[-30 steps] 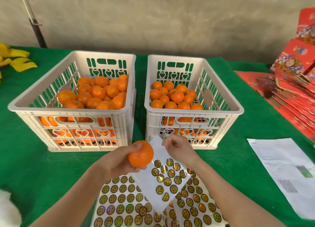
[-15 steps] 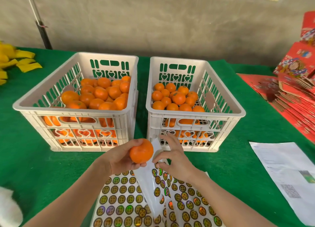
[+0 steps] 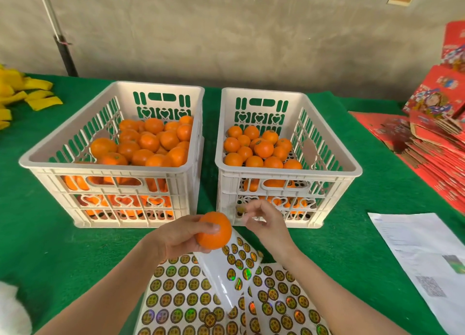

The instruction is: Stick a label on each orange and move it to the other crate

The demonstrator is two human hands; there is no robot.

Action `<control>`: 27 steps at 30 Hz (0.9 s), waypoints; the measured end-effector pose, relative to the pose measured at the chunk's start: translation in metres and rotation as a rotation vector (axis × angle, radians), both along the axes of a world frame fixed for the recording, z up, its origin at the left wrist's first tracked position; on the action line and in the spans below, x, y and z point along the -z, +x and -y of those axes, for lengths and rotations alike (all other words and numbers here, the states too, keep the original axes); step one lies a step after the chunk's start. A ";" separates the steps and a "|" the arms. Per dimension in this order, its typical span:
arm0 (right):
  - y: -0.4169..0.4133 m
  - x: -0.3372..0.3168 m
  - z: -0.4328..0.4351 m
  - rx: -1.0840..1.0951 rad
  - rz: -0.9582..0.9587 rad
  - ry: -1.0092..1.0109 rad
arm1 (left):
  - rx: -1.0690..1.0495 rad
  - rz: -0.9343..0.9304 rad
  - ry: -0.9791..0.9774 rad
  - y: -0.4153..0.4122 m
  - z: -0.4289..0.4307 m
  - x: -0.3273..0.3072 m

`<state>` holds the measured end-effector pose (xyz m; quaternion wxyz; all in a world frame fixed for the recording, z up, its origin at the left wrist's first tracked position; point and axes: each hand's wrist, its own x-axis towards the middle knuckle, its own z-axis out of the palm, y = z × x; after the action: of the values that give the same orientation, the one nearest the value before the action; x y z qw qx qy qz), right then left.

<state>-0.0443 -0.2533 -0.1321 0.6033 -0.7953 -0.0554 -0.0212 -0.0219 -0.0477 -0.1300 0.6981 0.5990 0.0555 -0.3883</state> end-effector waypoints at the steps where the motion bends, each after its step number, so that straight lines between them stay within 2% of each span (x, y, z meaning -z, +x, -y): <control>1: -0.001 -0.002 0.000 -0.058 -0.006 0.015 | 0.011 0.029 0.000 0.000 0.001 -0.001; 4: -0.005 -0.003 -0.002 -0.301 0.015 -0.144 | 0.056 0.087 -0.018 0.001 0.003 -0.005; 6: -0.005 -0.003 -0.008 -0.367 0.038 -0.227 | 0.101 0.106 -0.029 0.002 0.005 -0.009; 12: -0.009 -0.003 -0.016 -0.215 0.151 -0.321 | 0.093 0.263 0.048 -0.002 0.004 -0.019; 14: -0.011 -0.010 -0.016 -0.205 0.161 -0.294 | 0.025 0.336 0.100 -0.005 0.007 -0.017; 15: -0.012 -0.017 -0.015 -0.210 0.151 -0.239 | -0.031 0.335 0.047 -0.007 0.009 -0.015; 18: -0.007 -0.040 -0.009 -0.139 0.081 0.094 | -0.305 0.100 -0.321 -0.006 0.013 -0.019; 20: -0.003 -0.049 -0.008 -0.057 -0.018 0.260 | -0.415 -0.035 -0.444 -0.004 0.014 -0.023; 23: -0.004 -0.054 -0.015 -0.060 -0.082 0.218 | -0.432 -0.051 -0.466 -0.002 0.019 -0.029; 27: -0.002 -0.056 -0.023 -0.047 -0.030 0.093 | -0.421 -0.026 -0.495 -0.004 0.027 -0.036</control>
<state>-0.0465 -0.2305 -0.0765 0.6406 -0.7652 -0.0639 0.0025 -0.0260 -0.0742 -0.0938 0.8867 0.3813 0.0910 -0.2450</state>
